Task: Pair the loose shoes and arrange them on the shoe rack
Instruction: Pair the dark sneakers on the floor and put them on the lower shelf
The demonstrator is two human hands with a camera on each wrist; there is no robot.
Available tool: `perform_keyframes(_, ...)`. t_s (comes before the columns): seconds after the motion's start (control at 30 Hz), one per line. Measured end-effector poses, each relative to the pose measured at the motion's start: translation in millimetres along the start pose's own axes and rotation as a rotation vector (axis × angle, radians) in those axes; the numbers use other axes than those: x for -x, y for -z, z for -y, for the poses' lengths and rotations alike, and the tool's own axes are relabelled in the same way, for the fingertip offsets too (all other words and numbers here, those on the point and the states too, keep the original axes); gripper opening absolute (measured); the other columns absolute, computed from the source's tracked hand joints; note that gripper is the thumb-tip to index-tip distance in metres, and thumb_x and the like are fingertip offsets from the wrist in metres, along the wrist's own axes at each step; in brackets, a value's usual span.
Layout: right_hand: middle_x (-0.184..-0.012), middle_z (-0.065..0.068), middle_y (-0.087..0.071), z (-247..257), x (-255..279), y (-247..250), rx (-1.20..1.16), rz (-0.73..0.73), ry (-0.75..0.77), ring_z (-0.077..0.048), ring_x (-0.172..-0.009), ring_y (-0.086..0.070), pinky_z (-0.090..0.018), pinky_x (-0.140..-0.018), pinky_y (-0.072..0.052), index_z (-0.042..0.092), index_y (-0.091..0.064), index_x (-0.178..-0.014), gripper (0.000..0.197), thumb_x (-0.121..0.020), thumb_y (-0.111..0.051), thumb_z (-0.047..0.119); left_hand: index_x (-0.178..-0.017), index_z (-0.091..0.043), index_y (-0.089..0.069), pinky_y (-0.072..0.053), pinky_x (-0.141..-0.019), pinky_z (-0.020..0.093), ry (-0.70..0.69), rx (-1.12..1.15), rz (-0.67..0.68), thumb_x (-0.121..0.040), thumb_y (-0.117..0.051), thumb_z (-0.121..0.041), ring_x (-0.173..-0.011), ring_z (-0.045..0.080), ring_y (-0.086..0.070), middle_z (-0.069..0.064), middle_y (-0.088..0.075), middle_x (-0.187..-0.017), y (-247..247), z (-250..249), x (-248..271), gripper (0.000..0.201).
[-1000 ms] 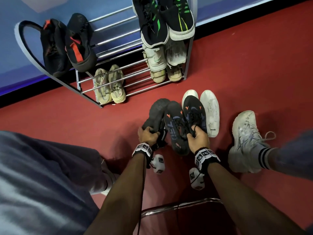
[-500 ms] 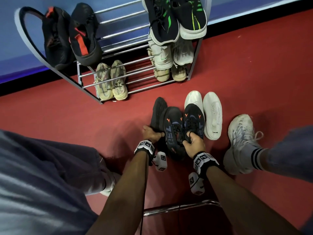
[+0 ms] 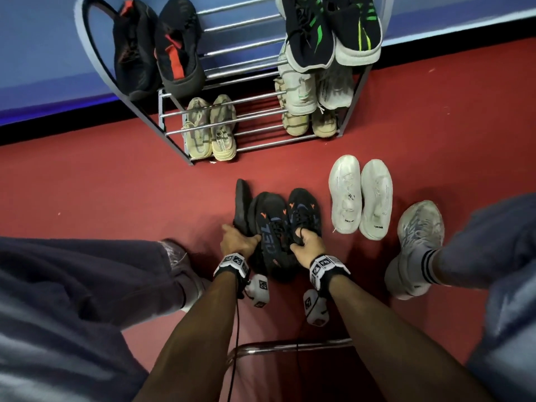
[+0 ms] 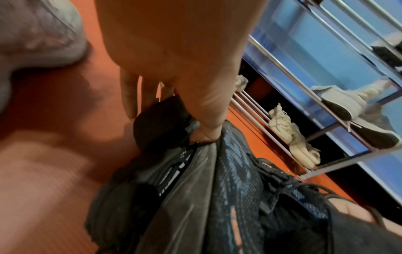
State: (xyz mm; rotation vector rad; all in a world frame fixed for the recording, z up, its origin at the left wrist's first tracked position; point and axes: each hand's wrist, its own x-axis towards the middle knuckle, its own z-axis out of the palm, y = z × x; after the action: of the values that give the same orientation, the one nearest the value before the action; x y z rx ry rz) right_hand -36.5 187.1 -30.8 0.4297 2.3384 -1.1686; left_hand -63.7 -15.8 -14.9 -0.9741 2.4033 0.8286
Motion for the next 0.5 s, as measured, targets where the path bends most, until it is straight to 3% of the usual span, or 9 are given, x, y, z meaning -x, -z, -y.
perform_keyframes(0.03,-0.102,0.004,-0.07,6.3,-0.7,-8.1,-0.022,0.008,0.014,-0.019,-0.097,-0.065,-0.023,-0.09,-0.048,0.024,-0.067,-0.096,0.017,-0.08,-0.068,0.02,-0.109,-0.013,-0.037,-0.053,-0.09,0.04,0.018,-0.006,-0.024,-0.063,-0.084,-0.053,-0.109,0.037,-0.063,0.011,-0.065,-0.112,7.8,10.3,-2.9,0.077)
perform_keyframes(0.13,-0.108,-0.001,-0.073,21.6,-6.5,-29.1,-0.096,-0.026,0.03,-0.02,-0.102,-0.068,-0.03,-0.094,-0.053,0.016,-0.07,-0.112,0.031,-0.08,-0.068,0.016,-0.115,-0.011,-0.043,-0.054,-0.089,0.04,0.063,-0.01,-0.065,-0.061,-0.082,-0.058,-0.105,0.034,-0.066,0.008,-0.066,-0.113,28.1,40.1,-8.4,0.082)
perform_keyframes(0.23,-0.108,-0.006,-0.073,32.1,-15.7,-35.6,-0.067,-0.076,0.046,-0.026,-0.1,-0.068,-0.028,-0.09,-0.053,0.015,-0.069,-0.117,0.036,-0.081,-0.067,0.016,-0.119,-0.01,-0.045,-0.054,-0.092,0.043,0.111,0.003,-0.096,-0.058,-0.083,-0.055,-0.106,0.036,-0.065,0.012,-0.064,-0.117,42.0,71.0,-10.9,0.085)
perform_keyframes(0.37,-0.113,-0.011,-0.072,40.5,-37.4,-14.9,-0.007,-0.125,0.094,-0.029,-0.103,-0.067,-0.03,-0.089,-0.05,0.012,-0.067,-0.12,0.036,-0.083,-0.067,0.012,-0.128,-0.004,-0.042,-0.052,-0.093,0.039,0.106,-0.04,0.014,-0.064,-0.085,-0.047,-0.112,0.034,-0.062,0.014,-0.061,-0.126,40.3,103.1,-8.9,0.088)
perform_keyframes(0.5,-0.111,-0.013,-0.071,41.4,-67.4,11.7,-0.021,-0.215,0.018,-0.029,-0.101,-0.066,-0.029,-0.084,-0.047,0.009,-0.065,-0.111,0.025,-0.086,-0.063,0.01,-0.127,-0.014,-0.049,-0.053,-0.091,0.037,-0.015,-0.16,0.067,-0.066,-0.081,-0.051,-0.111,0.032,-0.062,0.008,-0.061,-0.123,32.0,104.7,-3.2,0.078)
